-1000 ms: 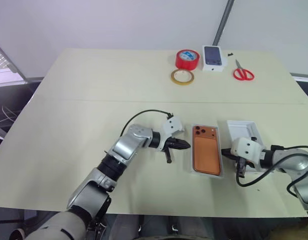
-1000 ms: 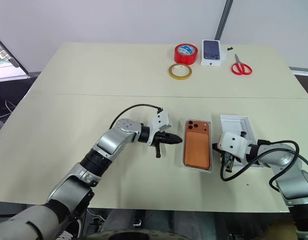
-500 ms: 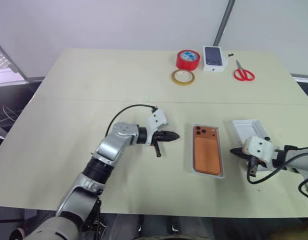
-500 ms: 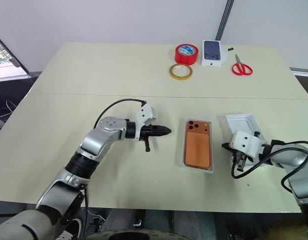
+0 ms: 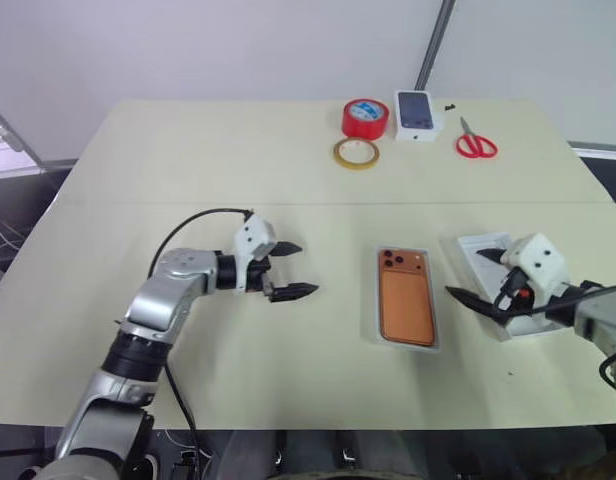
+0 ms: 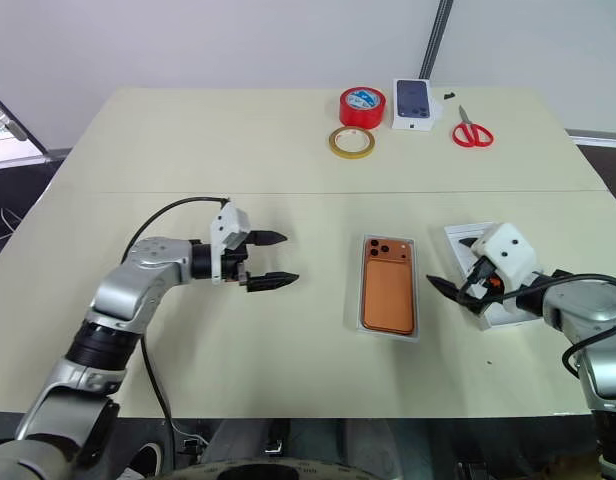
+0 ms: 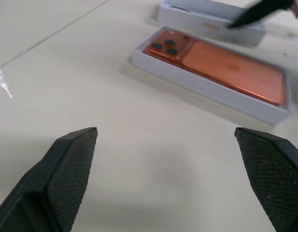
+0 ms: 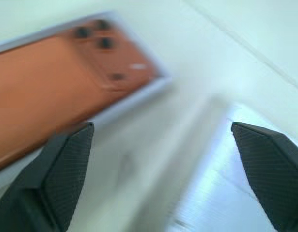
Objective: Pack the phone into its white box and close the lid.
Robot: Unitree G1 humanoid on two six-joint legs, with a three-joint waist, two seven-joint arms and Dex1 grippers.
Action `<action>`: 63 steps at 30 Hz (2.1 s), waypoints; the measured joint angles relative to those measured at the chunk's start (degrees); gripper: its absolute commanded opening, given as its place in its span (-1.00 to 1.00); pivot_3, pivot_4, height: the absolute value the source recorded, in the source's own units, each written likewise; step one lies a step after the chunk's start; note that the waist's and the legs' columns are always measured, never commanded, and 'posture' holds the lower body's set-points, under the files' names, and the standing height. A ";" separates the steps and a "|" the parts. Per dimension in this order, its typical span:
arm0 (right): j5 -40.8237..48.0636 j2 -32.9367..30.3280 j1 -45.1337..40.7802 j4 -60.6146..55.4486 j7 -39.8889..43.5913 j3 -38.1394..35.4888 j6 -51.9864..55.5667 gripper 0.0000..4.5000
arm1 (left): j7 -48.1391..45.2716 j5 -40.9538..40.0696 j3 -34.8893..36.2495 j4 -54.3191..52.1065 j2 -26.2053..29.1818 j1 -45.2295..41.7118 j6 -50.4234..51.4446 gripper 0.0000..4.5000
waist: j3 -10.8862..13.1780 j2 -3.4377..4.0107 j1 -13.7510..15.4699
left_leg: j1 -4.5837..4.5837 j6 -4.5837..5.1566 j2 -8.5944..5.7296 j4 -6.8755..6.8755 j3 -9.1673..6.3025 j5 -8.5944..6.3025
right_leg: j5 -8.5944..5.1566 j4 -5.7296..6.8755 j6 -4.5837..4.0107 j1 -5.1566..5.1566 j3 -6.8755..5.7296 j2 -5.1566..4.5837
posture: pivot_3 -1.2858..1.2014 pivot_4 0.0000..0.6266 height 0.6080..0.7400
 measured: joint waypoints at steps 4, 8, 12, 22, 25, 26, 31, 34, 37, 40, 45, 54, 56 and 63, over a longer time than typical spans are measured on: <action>1.46 2.68 -1.11 -5.07 -7.33 -0.34 12.28 0.99 | -2.96 -1.36 3.07 -0.98 2.18 1.95 -8.05 1.00 | -0.02 0.03 0.28 | -0.02 -0.01 -0.01 -0.02 0.01 0.00 | 0.00 -0.04 -0.01 0.00 0.00 -0.05 | 0.03 -0.52 1.00; 1.46 2.71 2.15 -10.58 -11.18 -0.15 20.42 0.99 | -5.45 -1.56 5.17 1.04 2.55 3.19 -17.42 1.00 | -0.02 0.04 0.56 | -0.05 0.04 -0.04 -0.06 0.00 -0.03 | 0.00 -0.12 -0.01 0.01 0.00 -0.09 | 0.03 -0.52 1.00; 1.50 2.19 3.68 -12.68 -13.21 0.45 27.60 0.99 | -7.82 -2.09 5.65 2.92 2.43 3.69 -21.35 1.00 | -0.03 0.05 0.13 | -0.04 0.05 -0.04 -0.07 0.02 -0.03 | 0.00 -0.12 -0.01 0.00 0.00 -0.09 | 0.03 -0.52 1.00; 8.26 -4.55 -9.11 -11.66 -9.66 2.56 48.00 0.99 | -8.50 -1.50 4.45 3.29 1.37 5.12 -25.99 1.00 | -0.03 0.12 -0.10 | -0.04 0.06 -0.04 -0.10 0.03 -0.03 | 0.00 -0.11 0.00 -0.01 -0.01 -0.08 | 0.03 -0.52 1.00; 9.36 -6.39 -12.66 -8.64 -8.60 4.73 51.46 0.99 | -8.58 -1.49 4.42 3.46 1.26 5.76 -26.47 1.00 | -0.03 0.11 -0.02 | -0.04 0.06 -0.04 -0.11 0.03 -0.03 | 0.00 -0.11 0.00 -0.02 -0.01 -0.08 | 0.03 -0.52 1.00; 9.46 -6.87 -13.60 -7.73 -8.54 5.61 52.29 0.99 | -8.55 -1.50 4.40 3.39 1.22 5.84 -26.59 1.00 | -0.03 0.12 -0.01 | -0.04 0.06 -0.04 -0.12 0.02 -0.03 | 0.00 -0.11 0.00 -0.02 -0.01 -0.08 | 0.03 -0.52 1.00; 9.45 -7.06 -17.34 -3.70 -9.02 9.60 54.18 0.99 | -7.69 -1.49 4.34 2.34 1.06 6.86 -26.64 1.00 | -0.03 0.12 -0.07 | -0.06 0.06 -0.04 -0.13 0.03 -0.03 | 0.00 -0.12 0.00 -0.06 0.00 -0.09 | 0.03 -0.52 1.00; 9.48 -7.39 -18.00 -2.86 -8.91 10.48 54.38 0.99 | -6.89 -1.48 4.27 1.35 1.01 8.24 -26.62 1.00 | -0.03 0.12 -0.04 | -0.06 0.06 -0.03 -0.15 0.03 -0.03 | 0.00 -0.13 0.00 -0.06 0.00 -0.09 | 0.03 -0.52 1.00; 9.25 -7.85 -18.53 -2.18 -9.07 11.38 54.29 0.61 | -6.18 -1.48 4.23 1.10 1.03 8.42 -26.59 1.00 | -0.03 0.12 0.00 | -0.06 0.06 -0.03 -0.15 0.03 -0.03 | 0.00 -0.13 0.00 -0.06 0.00 -0.09 | 0.03 -0.52 1.00; 8.57 -7.85 -19.71 0.28 -9.86 11.57 54.18 -0.07 | -5.73 -1.49 4.22 0.71 1.03 8.49 -26.46 1.00 | -0.03 0.12 -0.03 | -0.06 0.06 -0.03 -0.16 0.02 -0.03 | 0.00 -0.13 0.00 -0.06 0.00 -0.09 | 0.03 -0.52 1.00; 8.08 -7.22 -21.56 2.14 -11.02 12.30 54.35 -0.98 | -4.73 -1.47 3.63 0.26 0.60 8.68 -26.38 1.00 | -0.03 0.11 -0.26 | -0.05 0.06 -0.03 -0.18 0.03 -0.03 | 0.00 -0.14 -0.01 -0.06 0.00 -0.09 | 0.03 -0.52 1.00; 8.32 -2.55 -22.53 2.60 -12.94 8.63 56.81 -0.98 | -4.03 -1.48 3.48 0.23 0.62 8.54 -25.65 1.00 | -0.05 0.08 -1.14 | -0.05 0.06 -0.02 -0.20 0.03 -0.03 | 0.00 -0.14 -0.01 -0.06 0.00 -0.09 | 0.03 -0.52 1.00; 8.95 -1.72 -22.45 2.78 -12.64 7.23 57.38 -0.98 | -3.80 -1.48 3.42 0.23 0.62 8.07 -24.86 1.00 | -0.05 0.08 -1.15 | -0.04 0.06 -0.02 -0.26 0.03 -0.03 | 0.00 -0.13 -0.01 -0.08 0.00 -0.09 | 0.03 -0.52 1.00; 9.56 2.09 -23.05 3.89 -12.95 1.83 57.02 -0.98 | -3.63 -1.46 3.34 0.26 0.62 7.71 -24.33 1.00 | -0.04 0.10 -1.07 | -0.04 0.05 -0.03 -0.31 0.04 -0.03 | 0.00 -0.14 0.00 -0.10 0.00 -0.09 | 0.03 -0.52 1.00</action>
